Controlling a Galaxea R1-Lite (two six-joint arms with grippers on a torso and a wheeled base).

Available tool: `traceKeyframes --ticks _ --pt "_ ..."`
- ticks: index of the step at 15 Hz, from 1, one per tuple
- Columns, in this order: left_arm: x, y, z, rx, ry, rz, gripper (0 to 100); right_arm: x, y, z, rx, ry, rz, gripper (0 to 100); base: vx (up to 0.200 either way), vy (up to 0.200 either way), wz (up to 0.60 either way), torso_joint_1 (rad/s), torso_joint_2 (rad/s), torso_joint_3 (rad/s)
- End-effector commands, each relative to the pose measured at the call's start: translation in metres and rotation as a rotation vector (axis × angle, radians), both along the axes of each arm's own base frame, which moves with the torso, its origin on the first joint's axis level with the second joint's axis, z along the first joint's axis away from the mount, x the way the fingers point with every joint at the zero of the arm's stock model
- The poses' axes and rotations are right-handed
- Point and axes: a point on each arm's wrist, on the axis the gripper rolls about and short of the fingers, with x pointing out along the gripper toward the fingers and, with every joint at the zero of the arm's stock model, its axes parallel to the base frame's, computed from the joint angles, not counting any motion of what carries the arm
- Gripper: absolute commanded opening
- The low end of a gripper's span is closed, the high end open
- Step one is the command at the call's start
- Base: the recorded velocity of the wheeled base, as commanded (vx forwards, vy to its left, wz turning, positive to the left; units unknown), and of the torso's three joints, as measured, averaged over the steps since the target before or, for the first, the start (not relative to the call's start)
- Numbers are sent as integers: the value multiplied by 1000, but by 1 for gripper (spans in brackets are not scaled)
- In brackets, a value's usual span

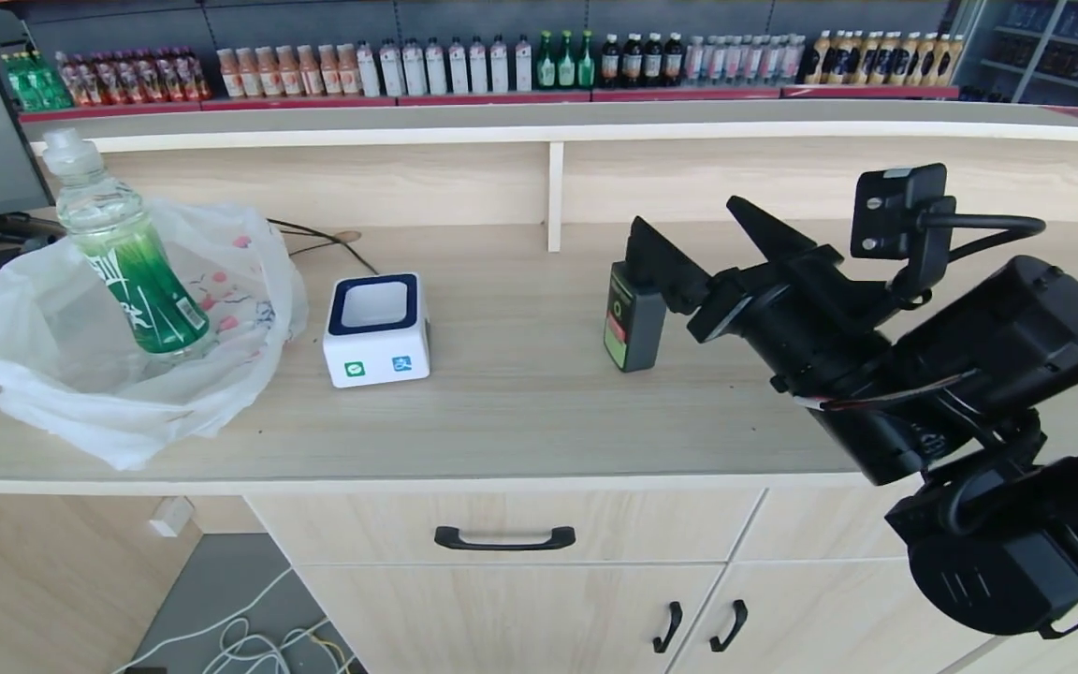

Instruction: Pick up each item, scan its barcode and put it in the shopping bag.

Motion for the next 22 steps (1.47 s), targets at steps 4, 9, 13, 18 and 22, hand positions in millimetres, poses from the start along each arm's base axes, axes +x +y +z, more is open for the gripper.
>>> traceKeyframes --ticks 4,9,13,18,22 --pt "0 0 0 0 0 -1 100 7 11 -9 -59 114 -36 100 0 0 0 0 0 0" --pt "0 0 0 0 0 0 100 19 33 6 -92 225 -120 100 0 0 0 0 0 0" --pt "0 0 0 0 0 0 100 29 40 -13 -116 268 -131 100 0 0 0 0 0 0" --pt "0 0 0 0 0 0 100 46 46 -23 -109 286 -153 100 0 0 0 0 0 0" --pt "0 0 0 0 0 -1 100 56 50 -36 -124 312 -173 100 0 0 0 0 0 0"
